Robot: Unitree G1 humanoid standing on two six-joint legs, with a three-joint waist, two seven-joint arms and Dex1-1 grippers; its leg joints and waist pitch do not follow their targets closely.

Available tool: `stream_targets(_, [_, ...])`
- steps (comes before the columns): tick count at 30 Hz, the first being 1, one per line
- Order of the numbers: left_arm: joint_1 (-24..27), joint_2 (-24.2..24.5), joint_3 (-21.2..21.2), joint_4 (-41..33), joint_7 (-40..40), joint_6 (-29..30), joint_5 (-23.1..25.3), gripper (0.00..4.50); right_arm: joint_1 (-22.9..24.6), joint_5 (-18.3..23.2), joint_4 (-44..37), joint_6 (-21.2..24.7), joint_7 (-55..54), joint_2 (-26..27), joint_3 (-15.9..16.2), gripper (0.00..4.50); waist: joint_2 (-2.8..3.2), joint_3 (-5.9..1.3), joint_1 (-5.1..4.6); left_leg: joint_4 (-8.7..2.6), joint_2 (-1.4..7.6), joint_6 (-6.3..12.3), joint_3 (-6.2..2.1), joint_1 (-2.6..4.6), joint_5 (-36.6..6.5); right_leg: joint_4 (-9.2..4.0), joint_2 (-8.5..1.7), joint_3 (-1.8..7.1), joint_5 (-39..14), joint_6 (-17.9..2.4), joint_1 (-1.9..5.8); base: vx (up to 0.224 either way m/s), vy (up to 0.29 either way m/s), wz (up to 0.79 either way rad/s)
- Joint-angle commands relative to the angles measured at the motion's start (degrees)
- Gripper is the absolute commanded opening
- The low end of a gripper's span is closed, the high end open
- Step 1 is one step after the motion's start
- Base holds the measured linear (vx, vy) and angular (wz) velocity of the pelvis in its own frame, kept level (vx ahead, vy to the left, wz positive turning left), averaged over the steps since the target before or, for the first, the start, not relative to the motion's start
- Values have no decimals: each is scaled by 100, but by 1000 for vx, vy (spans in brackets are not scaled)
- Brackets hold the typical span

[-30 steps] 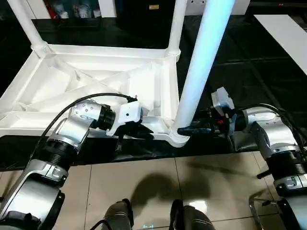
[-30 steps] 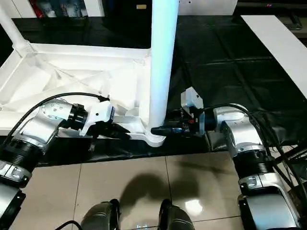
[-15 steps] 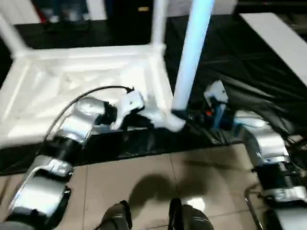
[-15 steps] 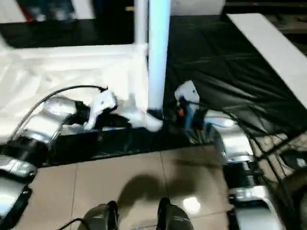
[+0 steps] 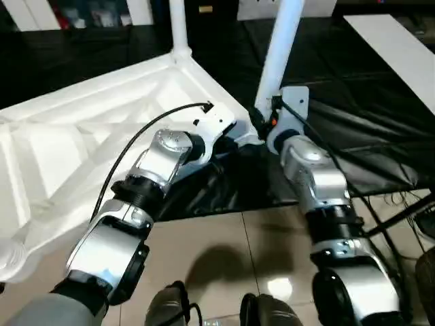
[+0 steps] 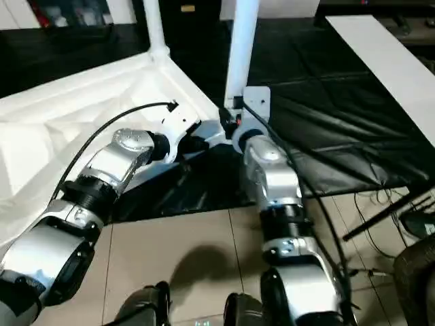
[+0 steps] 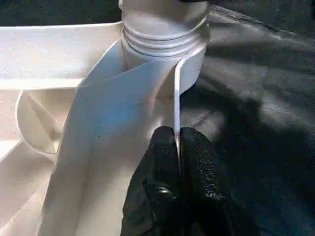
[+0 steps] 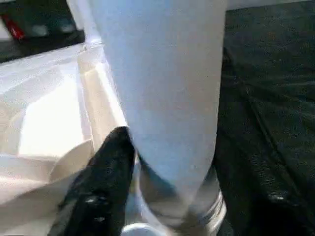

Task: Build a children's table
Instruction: Rotate leg to tighten

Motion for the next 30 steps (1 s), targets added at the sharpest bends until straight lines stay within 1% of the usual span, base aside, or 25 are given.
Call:
stream_targets(1, [-152,-11,78,-80,107,-433,31,0,192,82,63,-48,408,135,233,292,7,-613,-31,-309,320,629,-100,107,-576,-403,-585,375,268,-1472,429,0,0,0])
stream_targets(2, [-152,-11,78,-80,107,-433,31,0,192,82,63,-48,408,135,233,310,15,-625,-33,-306,329,675,-91,116,-543,-405,-581,374,328,-1475,421,0,0,0])
stream_targets(3, [-123,20,66,-105,49,-424,23,0,224,62,38,-110,469,74,267,310,9,-615,-52,-308,349,742,-85,119,-503,-395,-576,383,463,-1528,397,0,0,0])
stream_targets(4, [-58,87,31,-164,-76,-458,23,0,309,89,-51,-193,645,-36,292,311,-1,-620,-55,-305,350,768,-82,115,-494,-389,-575,380,500,-1546,405,0,0,0])
stream_targets(5, [45,199,-21,-253,-244,-481,26,0,429,149,-164,-324,892,-217,281,319,-16,-600,-60,-302,343,829,-52,117,-572,-414,-594,398,459,-1562,396,0,0,0])
stream_targets(7, [78,239,-44,-281,-279,-470,22,0,456,177,-165,-409,960,-281,275,346,-14,-594,-48,-297,343,836,-44,118,-611,-426,-602,402,358,-1566,402,0,0,0])
stream_targets(8, [215,410,-121,-387,-579,-635,3,0,597,177,-257,-671,1402,-616,363,354,-7,-588,-36,-293,339,838,-39,116,-618,-442,-605,403,276,-1564,399,0,0,0])
stream_targets(9, [215,410,-121,-387,-579,-635,3,0,597,177,-257,-671,1402,-616,363,358,-22,-578,-33,-292,340,829,-29,104,-647,-450,-599,408,232,-1531,409,0,0,0])
stream_targets(10, [286,510,-158,-435,-756,-729,-6,0,663,203,-297,-793,1693,-803,381,365,-18,-589,-25,-290,350,834,-29,113,-640,-442,-603,410,210,-1528,409,0,0,0])
stream_targets(11, [352,601,-195,-474,-952,-875,-18,0,713,242,-338,-860,1969,-972,387,365,-15,-585,-24,-287,345,848,-26,111,-640,-449,-594,410,200,-1526,408,0,0,0])
stream_targets(12, [456,763,-242,-510,-1266,-1070,-32,0,762,310,-383,-1012,2474,-1279,347,382,-23,-583,-22,-284,342,860,-22,105,-681,-457,-589,410,172,-1520,416,0,0,0])
stream_targets(13, [499,821,-261,-527,-1421,-1186,-54,0,776,354,-403,-1057,2700,-1401,335,398,-41,-586,-21,-282,346,859,-20,106,-703,-454,-591,411,155,-1518,420,0,0,0])
stream_targets(15, [601,954,-278,-598,-1763,-1222,-134,0,813,422,-438,-1189,3222,-1734,348,402,-35,-564,-15,-285,349,850,-6,119,-793,-481,-582,413,-87,-1499,398,0,0,0])
stream_targets(16, [638,994,-284,-621,-1921,-1361,-182,0,829,486,-469,-1157,3448,-1832,362,412,-35,-559,-16,-284,352,838,-4,117,-822,-484,-584,415,-162,-1497,391,0,0,0])
stream_targets(17, [670,1030,-290,-645,-2051,-1461,-217,0,845,544,-496,-1139,3665,-1925,389,412,-41,-562,-14,-286,349,835,-6,110,-845,-494,-583,408,-269,-1504,399,0,0,0])
stream_targets(18, [728,1113,-315,-685,-2272,-1633,-253,0,888,663,-562,-1104,4190,-2146,488,412,-38,-561,-13,-284,345,847,-2,115,-882,-506,-565,403,-333,-1499,393,0,0,0])
stream_targets(19, [755,1172,-350,-704,-2413,-1736,-259,0,933,783,-641,-1086,4602,-2280,555,412,-41,-565,-11,-283,359,862,-3,115,-882,-496,-568,405,-315,-1500,398,0,0,0])
stream_targets(20, [798,1241,-386,-764,-2641,-1798,-301,0,975,907,-699,-1094,5026,-2432,652,412,-38,-565,0,-279,369,921,-3,110,-877,-493,-570,402,-264,-1510,396,0,0,0])
stream_targets(22, [845,1313,-424,-841,-2883,-1844,-359,0,979,993,-675,-1147,5370,-2548,725,412,-27,-575,26,-280,393,963,1,124,-838,-477,-574,405,-204,-1549,367,0,0,0])
stream_targets(23, [869,1357,-454,-880,-3033,-1896,-391,0,975,1061,-644,-1150,5615,-2616,767,412,-45,-583,32,-282,394,971,2,121,-854,-472,-567,393,-228,-1588,367,0,0,0])
stream_targets(24, [886,1392,-475,-899,-3158,-1960,-411,0,968,1127,-608,-1158,5849,-2672,794,412,-33,-579,45,-283,397,959,7,125,-870,-476,-571,396,-295,-1599,353,0,0,0])
stream_targets(28, [1000,1548,-595,-1054,-3760,-2106,-483,0,920,1202,-490,-1150,6604,-2834,976,412,-44,-582,96,-289,405,918,13,131,-928,-487,-578,394,-500,-1572,341,0,0,0])
stream_targets(29, [1032,1584,-630,-1107,-3912,-2136,-496,0,859,1178,-366,-1195,6719,-2852,1026,386,-40,-594,118,-293,419,893,19,145,-905,-487,-582,402,-533,-1577,322,0,0,0])
stream_targets(30, [1043,1600,-648,-1128,-3966,-2147,-495,0,834,1169,-313,-1211,6773,-2861,1049,386,-45,-607,125,-289,416,884,20,151,-914,-483,-585,399,-541,-1600,324,0,0,0])
